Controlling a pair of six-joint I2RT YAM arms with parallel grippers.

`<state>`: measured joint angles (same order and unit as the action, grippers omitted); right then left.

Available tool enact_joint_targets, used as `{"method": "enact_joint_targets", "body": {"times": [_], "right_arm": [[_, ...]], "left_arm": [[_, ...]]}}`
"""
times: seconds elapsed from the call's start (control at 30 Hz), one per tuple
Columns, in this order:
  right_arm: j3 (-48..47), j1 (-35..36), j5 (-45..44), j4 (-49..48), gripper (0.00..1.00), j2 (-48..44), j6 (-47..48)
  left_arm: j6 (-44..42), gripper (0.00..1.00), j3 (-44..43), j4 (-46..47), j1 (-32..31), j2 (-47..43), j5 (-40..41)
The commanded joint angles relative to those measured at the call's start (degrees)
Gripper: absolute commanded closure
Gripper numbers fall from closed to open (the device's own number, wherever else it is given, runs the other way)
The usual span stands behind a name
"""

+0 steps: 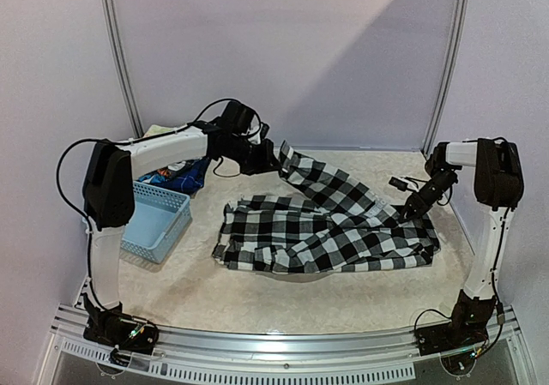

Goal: Fold and stack the mixed laundry pile
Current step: Adjust the rectangle-folded shirt at the center of the board.

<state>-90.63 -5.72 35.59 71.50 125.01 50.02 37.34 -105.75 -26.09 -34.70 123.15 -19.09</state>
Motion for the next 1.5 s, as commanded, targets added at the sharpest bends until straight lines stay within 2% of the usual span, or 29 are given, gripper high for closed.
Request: {"method": "enact_joint_targets", "body": {"times": [0.0, 0.13, 0.23, 0.43, 0.63, 0.8, 1.1, 1.37, 1.47], "right_arm": [[-2.96, -0.96, -1.01, 3.41, 1.00, 3.92, -0.98], [-3.41, -1.18, -0.88, 4.35, 1.00, 5.04, -0.51], [-3.94, -1.22, -0.26, 5.39, 1.00, 5.61, 0.33], [-4.68, -1.23, 0.77, 6.47, 1.00, 6.26, 1.29], [-5.39, -1.22, 1.04, 7.30, 1.00, 6.23, 2.03], [-5.76, -1.23, 1.56, 8.09, 1.00, 6.33, 2.85], [-5.87, -1.23, 1.76, 9.78, 1.00, 6.65, 4.49], [-6.14, -1.22, 1.94, 11.19, 1.00, 7.68, 5.58], [-6.14, -1.23, 1.93, 11.20, 0.99, 7.66, 5.62]], "left_arm": [[4.14, 1.00, 1.93, -0.41, 3.15, -2.75, -2.76], [7.58, 1.00, 0.99, -0.43, 5.50, -1.76, -8.99], [13.07, 1.00, -1.31, 0.53, 6.95, 0.03, -16.96], [27.52, 1.00, -2.80, 13.98, 5.55, -0.57, -25.59], [42.25, 1.00, 1.91, 28.58, 3.12, -3.04, -26.39], [54.90, 1.00, 8.91, 42.54, 1.13, -5.79, -23.24], [58.96, 1.00, 12.06, 45.02, 0.11, -10.28, -17.21], [59.19, 1.00, 20.71, 46.79, 1.69, -10.94, -17.69], [56.06, 1.00, 22.25, 46.48, 3.11, -10.50, -18.57]]}}
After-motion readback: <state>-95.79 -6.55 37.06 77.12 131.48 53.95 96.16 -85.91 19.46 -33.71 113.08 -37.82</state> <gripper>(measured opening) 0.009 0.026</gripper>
